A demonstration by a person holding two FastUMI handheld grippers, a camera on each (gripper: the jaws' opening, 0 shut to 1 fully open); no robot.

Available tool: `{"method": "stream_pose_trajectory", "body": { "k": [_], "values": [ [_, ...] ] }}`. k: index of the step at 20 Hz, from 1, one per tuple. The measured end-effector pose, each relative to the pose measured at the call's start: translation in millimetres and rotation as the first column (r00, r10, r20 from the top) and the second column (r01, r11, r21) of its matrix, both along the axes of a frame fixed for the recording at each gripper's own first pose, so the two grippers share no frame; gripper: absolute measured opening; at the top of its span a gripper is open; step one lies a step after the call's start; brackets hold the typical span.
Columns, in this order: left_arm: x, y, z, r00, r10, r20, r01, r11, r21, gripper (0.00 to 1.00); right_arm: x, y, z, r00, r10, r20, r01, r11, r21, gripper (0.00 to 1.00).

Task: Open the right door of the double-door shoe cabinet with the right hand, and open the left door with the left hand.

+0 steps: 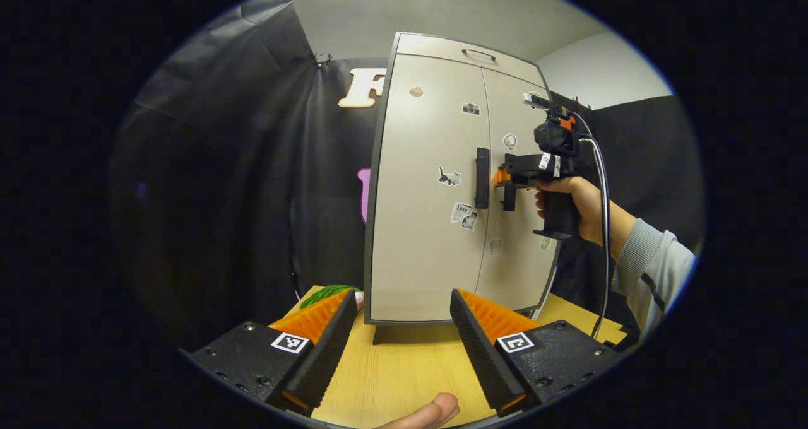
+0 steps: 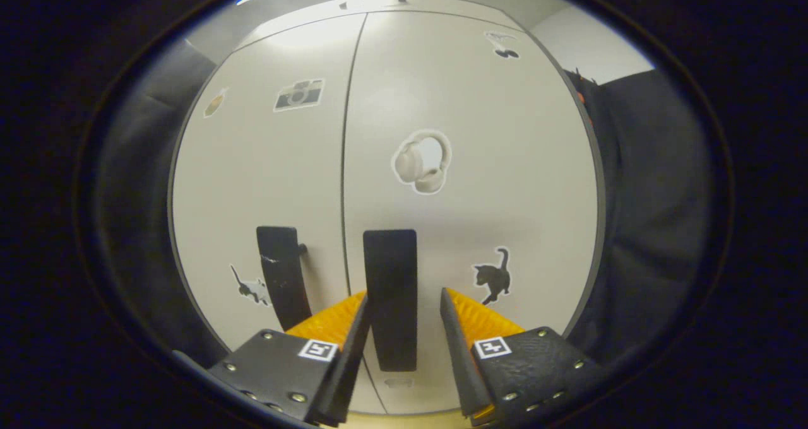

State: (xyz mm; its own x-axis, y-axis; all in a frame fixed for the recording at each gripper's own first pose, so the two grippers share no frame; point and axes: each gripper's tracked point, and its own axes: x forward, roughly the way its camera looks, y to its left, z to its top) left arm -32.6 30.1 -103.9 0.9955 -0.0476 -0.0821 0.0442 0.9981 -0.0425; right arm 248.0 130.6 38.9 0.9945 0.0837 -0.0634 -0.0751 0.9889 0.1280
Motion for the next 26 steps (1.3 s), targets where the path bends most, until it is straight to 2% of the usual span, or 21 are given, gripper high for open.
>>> {"method": "stream_pose_trajectory", "body": {
  "k": [1,2,3,4,7,15,21,24,26],
  "values": [
    [1,1,2,1.000,0.008,0.002,-0.008,1.000,-0.003,0.93,0,2,-3,1.000,0.013,-0.026,-0.013,1.000,-0.002,0.61],
    [3,2,2,1.000,0.015,0.003,-0.015,1.000,0.002,0.93,-4,7,-1,0.999,0.031,-0.014,-0.032,0.999,-0.025,0.46],
    [4,2,4,1.000,0.019,0.004,-0.019,1.000,0.012,0.93,-2,7,-2,1.000,0.019,-0.013,-0.020,0.998,-0.060,0.40],
    [4,2,5,1.000,0.023,0.006,-0.023,1.000,0.019,0.93,-2,6,-3,1.000,0.016,-0.024,-0.018,0.997,-0.073,0.22],
    [2,1,9,1.000,0.025,0.011,-0.026,0.999,0.036,0.93,-8,7,-3,0.996,0.067,-0.058,-0.069,0.997,-0.025,0.22],
    [-1,-4,11,0.999,0.039,0.001,-0.039,0.999,0.028,0.93,-56,-14,-1,0.980,0.191,-0.051,-0.192,0.981,-0.033,0.22],
    [-5,-19,12,1.000,0.018,-0.011,-0.017,1.000,0.020,0.93,-83,-33,3,0.972,0.229,-0.043,-0.232,0.971,-0.058,0.22],
    [-7,-12,22,0.998,0.053,0.033,-0.054,0.997,0.056,0.93,-102,-52,4,0.969,0.244,-0.017,-0.245,0.968,-0.056,0.22],
    [-9,-15,23,0.998,0.050,0.037,-0.052,0.997,0.055,0.93,-112,-63,4,0.967,0.253,-0.022,-0.253,0.966,-0.050,0.22]
  ]
}}
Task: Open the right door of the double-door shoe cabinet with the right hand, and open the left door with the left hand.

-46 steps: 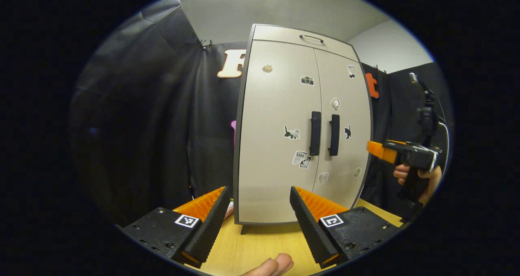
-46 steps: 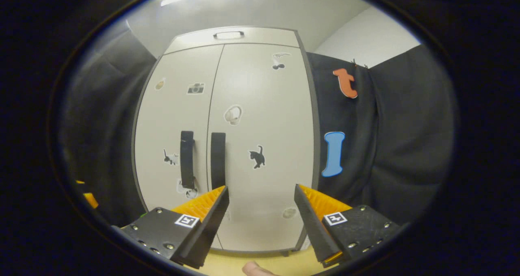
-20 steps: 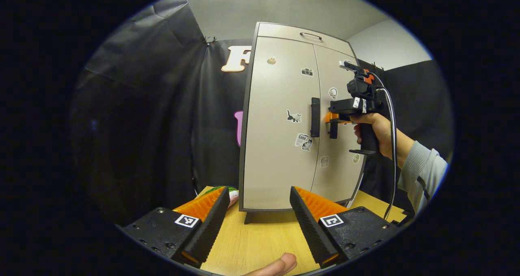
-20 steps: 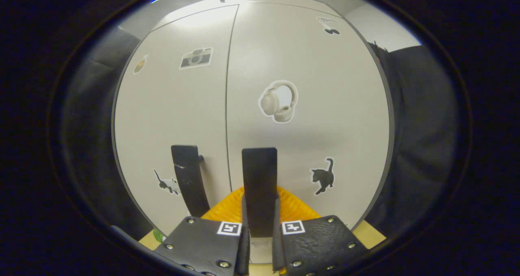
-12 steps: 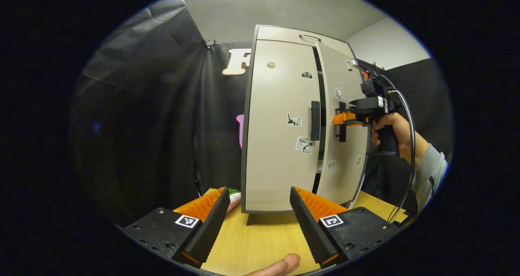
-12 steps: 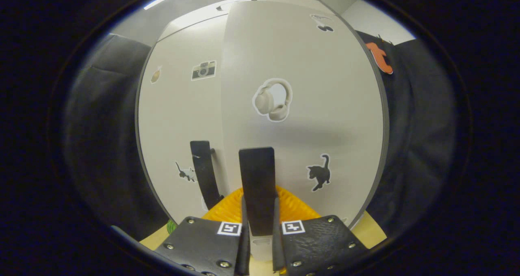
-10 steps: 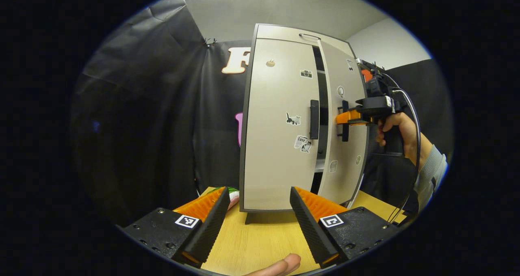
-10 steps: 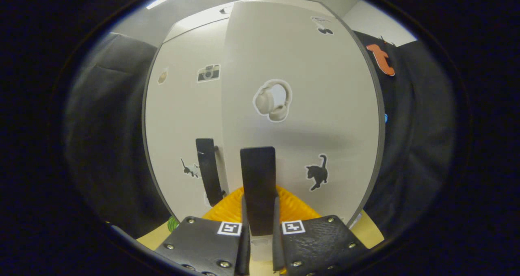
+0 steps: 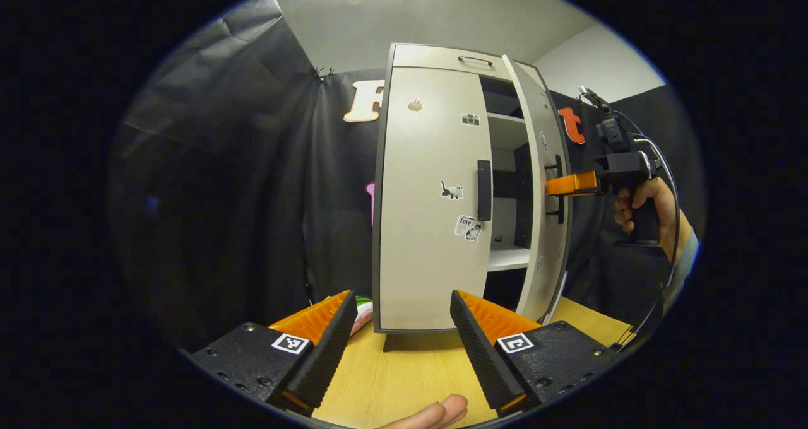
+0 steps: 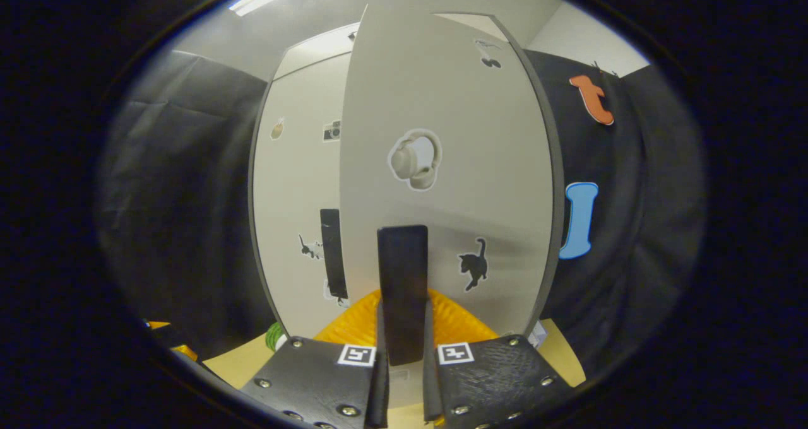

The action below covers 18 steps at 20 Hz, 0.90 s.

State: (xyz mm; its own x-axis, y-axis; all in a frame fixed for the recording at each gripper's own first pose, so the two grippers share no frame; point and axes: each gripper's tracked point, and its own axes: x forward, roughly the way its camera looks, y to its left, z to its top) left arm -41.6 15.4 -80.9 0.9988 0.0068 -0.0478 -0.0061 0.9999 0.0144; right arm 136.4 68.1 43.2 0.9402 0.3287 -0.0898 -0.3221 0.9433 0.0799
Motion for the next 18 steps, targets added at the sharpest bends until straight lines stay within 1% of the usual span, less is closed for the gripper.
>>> {"method": "stream_pose_trajectory", "body": {
  "k": [2,3,6,8,12,13,18],
  "values": [
    [-2,-2,-1,1.000,-0.005,-0.002,0.005,1.000,-0.005,0.92,-7,-8,1,1.000,0.001,-0.003,-0.001,1.000,-0.005,0.22],
    [-2,-2,-2,1.000,-0.001,-0.003,0.001,1.000,-0.003,0.94,-11,-14,1,1.000,-0.005,-0.002,0.005,1.000,-0.004,0.21],
    [-4,0,-1,1.000,0.011,0.002,-0.011,1.000,-0.004,0.93,-23,-32,2,1.000,-0.019,0.005,0.019,1.000,-0.022,0.21],
    [-6,-2,0,1.000,0.011,0.007,-0.011,1.000,-0.006,0.93,-31,-46,3,1.000,-0.022,-0.002,0.022,1.000,-0.012,0.21],
    [-10,-12,-1,1.000,-0.014,0.010,0.015,1.000,-0.018,0.93,-37,-75,8,0.999,-0.050,-0.009,0.050,0.999,0.008,0.21],
    [-9,-15,-2,1.000,-0.018,0.009,0.019,1.000,-0.018,0.93,-40,-79,3,0.998,-0.056,-0.011,0.056,0.998,0.012,0.10],
    [-8,-32,-12,0.999,-0.051,-0.007,0.051,0.999,-0.017,0.93,-46,-101,6,0.997,-0.081,-0.001,0.081,0.997,0.002,0.10]
  ]
}}
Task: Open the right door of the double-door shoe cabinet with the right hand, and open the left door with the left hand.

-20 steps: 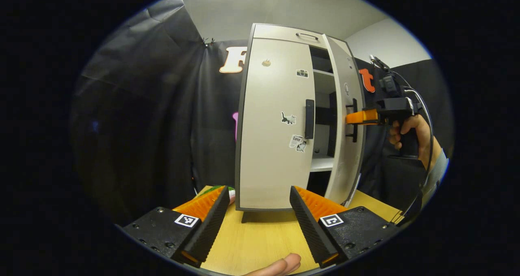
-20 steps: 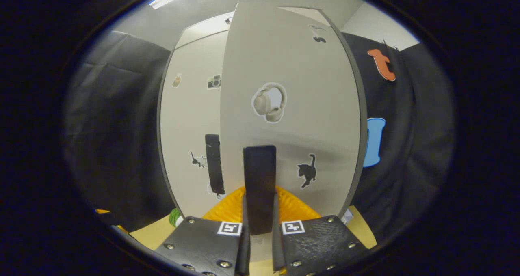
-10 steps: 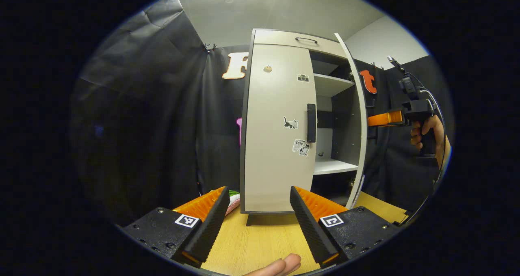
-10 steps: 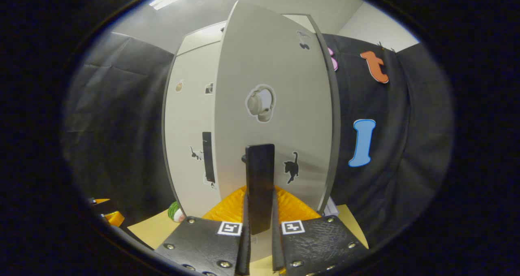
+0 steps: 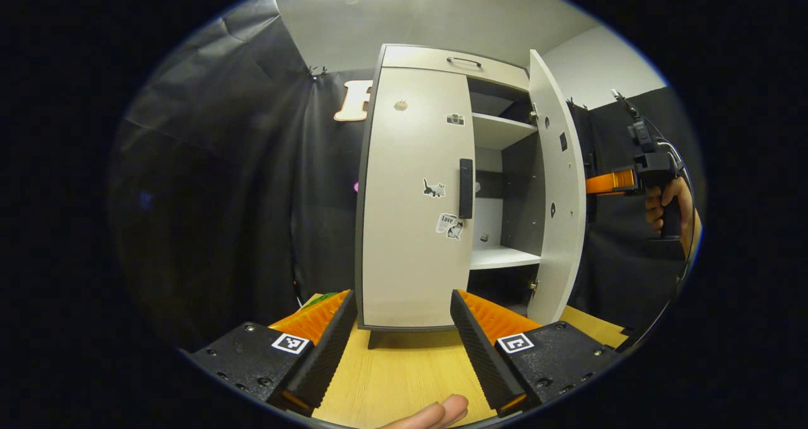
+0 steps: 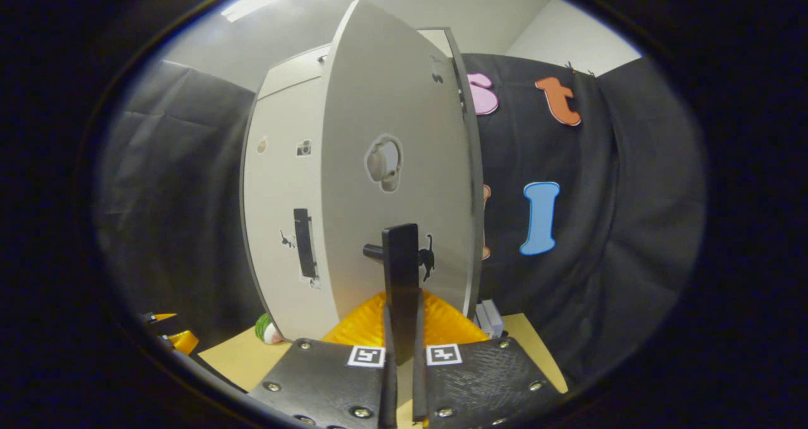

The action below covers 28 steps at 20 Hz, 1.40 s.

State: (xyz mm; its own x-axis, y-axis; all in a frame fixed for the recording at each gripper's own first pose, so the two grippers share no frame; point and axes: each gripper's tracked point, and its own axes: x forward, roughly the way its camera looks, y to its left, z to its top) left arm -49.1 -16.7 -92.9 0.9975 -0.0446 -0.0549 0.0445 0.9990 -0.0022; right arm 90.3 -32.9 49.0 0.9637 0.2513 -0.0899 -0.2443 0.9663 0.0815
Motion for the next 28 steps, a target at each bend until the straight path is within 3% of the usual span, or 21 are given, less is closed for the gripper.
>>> {"method": "stream_pose_trajectory", "body": {
  "k": [4,6,7,14,18,24,28],
  "values": [
    [2,-7,-4,1.000,-0.013,-0.008,0.013,1.000,0.001,0.93,-4,-19,0,1.000,-0.014,0.021,0.015,1.000,-0.022,0.09],
    [4,-9,-5,1.000,-0.014,-0.010,0.014,1.000,-0.005,0.93,-9,-35,3,0.998,-0.054,0.025,0.054,0.998,-0.021,0.09],
    [5,-11,-5,1.000,-0.011,-0.013,0.011,1.000,-0.012,0.93,-5,-41,2,0.997,-0.068,0.035,0.069,0.997,-0.042,0.01],
    [7,-40,-12,0.997,-0.067,-0.040,0.066,0.997,-0.034,0.93,4,-115,0,0.977,-0.211,0.032,0.211,0.977,-0.020,0.01],
    [11,-37,-18,0.997,-0.048,-0.063,0.046,0.998,-0.034,0.93,2,-112,-4,0.994,-0.109,-0.027,0.112,0.984,0.136,0.00],
    [15,-31,-11,0.998,-0.031,-0.054,0.030,0.999,-0.019,0.93,-5,-117,-4,0.992,-0.122,-0.030,0.124,0.984,0.124,0.01],
    [30,-25,1,0.999,-0.023,-0.047,0.023,1.000,-0.013,0.92,-37,-132,4,0.988,-0.151,0.023,0.147,0.982,0.120,0.09]
  ]
}}
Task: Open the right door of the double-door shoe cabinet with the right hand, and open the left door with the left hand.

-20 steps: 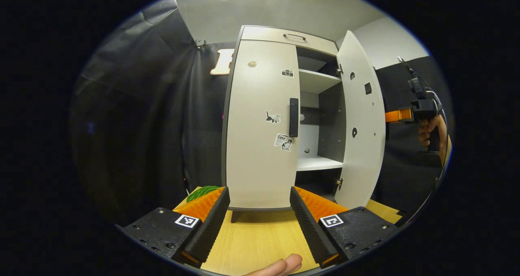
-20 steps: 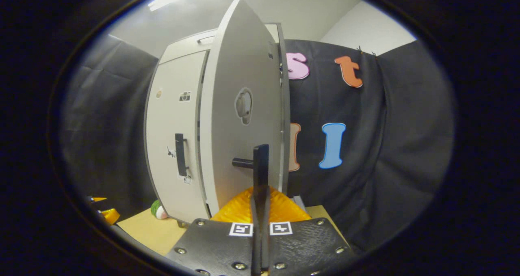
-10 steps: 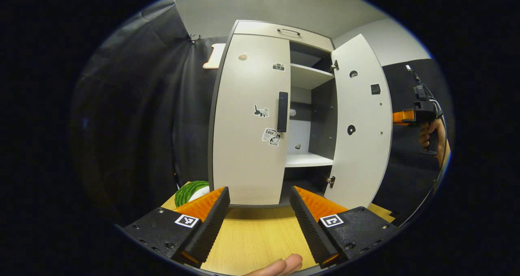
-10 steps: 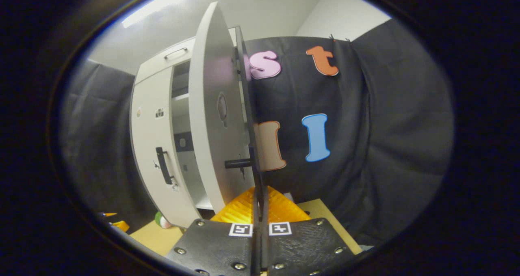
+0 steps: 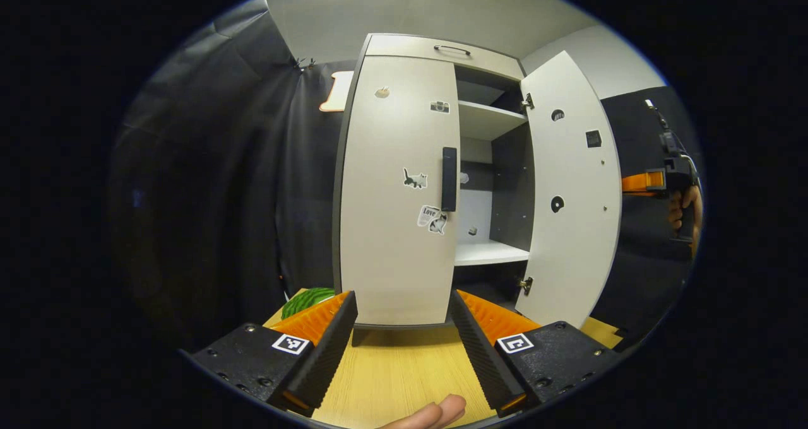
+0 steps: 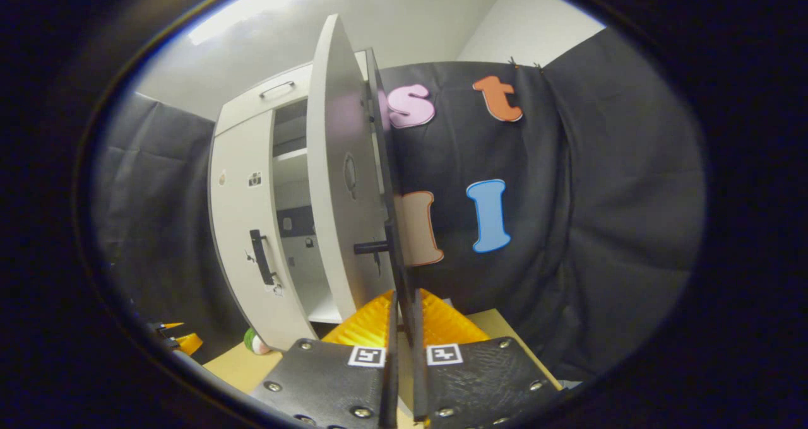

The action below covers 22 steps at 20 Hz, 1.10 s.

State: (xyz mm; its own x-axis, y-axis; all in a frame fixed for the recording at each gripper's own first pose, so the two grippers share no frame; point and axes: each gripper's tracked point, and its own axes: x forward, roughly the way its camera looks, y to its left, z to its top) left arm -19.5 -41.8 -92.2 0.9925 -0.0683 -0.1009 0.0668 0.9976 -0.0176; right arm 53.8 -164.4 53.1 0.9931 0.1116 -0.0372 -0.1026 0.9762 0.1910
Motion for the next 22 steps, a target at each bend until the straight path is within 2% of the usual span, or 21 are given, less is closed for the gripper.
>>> {"method": "stream_pose_trajectory", "body": {
  "k": [1,2,4,5,6,8,9,10,12,16,17,19,22],
  "values": [
    [5,-2,2,1.000,-0.016,-0.006,0.016,1.000,-0.022,0.93,-10,-6,0,1.000,-0.025,0.013,0.025,1.000,-0.007,0.14],
    [11,-4,5,0.999,-0.031,-0.011,0.030,0.998,-0.049,0.93,-21,-9,0,0.999,-0.033,0.032,0.034,0.999,-0.010,0.24],
    [23,0,9,0.999,-0.022,-0.026,0.021,0.998,-0.062,0.93,-45,-10,-3,0.998,-0.042,0.048,0.043,0.999,-0.023,0.35],
    [29,1,12,0.999,-0.017,-0.030,0.015,0.998,-0.054,0.93,-58,-9,-4,0.997,-0.038,0.064,0.039,0.999,-0.019,0.35],
    [33,1,13,0.999,-0.018,-0.037,0.016,0.999,-0.048,0.93,-71,-4,-5,0.997,-0.028,0.079,0.029,0.999,-0.014,0.53],
    [44,-5,19,0.999,-0.035,-0.041,0.033,0.998,-0.056,0.93,-94,-5,-13,0.993,-0.056,0.103,0.063,0.996,-0.065,0.84],
    [49,-8,22,0.998,-0.044,-0.037,0.042,0.997,-0.061,0.93,-105,-2,-15,0.990,-0.063,0.128,0.075,0.993,-0.092,0.78],
    [55,-12,25,0.998,-0.055,-0.030,0.053,0.997,-0.060,0.93,-114,2,-16,0.986,-0.084,0.145,0.100,0.989,-0.111,0.92],
    [71,-15,33,0.999,-0.043,-0.016,0.043,0.998,-0.045,0.93,-134,9,-24,0.983,-0.095,0.155,0.116,0.985,-0.127,0.98],
    [113,-34,59,0.999,-0.026,0.044,0.026,0.999,-0.019,0.92,-166,43,-38,0.981,-0.061,0.183,0.082,0.991,-0.110,1.00],
    [125,-40,66,0.998,-0.024,0.060,0.026,0.999,-0.028,0.93,-174,50,-44,0.980,-0.055,0.190,0.076,0.991,-0.107,0.96],
    [147,-54,76,0.997,-0.041,0.067,0.044,0.998,-0.046,0.93,-189,63,-59,0.981,-0.034,0.192,0.059,0.990,-0.126,1.00],
    [178,-73,81,0.997,-0.051,0.056,0.054,0.997,-0.049,0.92,-206,71,-79,0.982,-0.041,0.182,0.072,0.983,-0.167,0.99]
  ]
}}
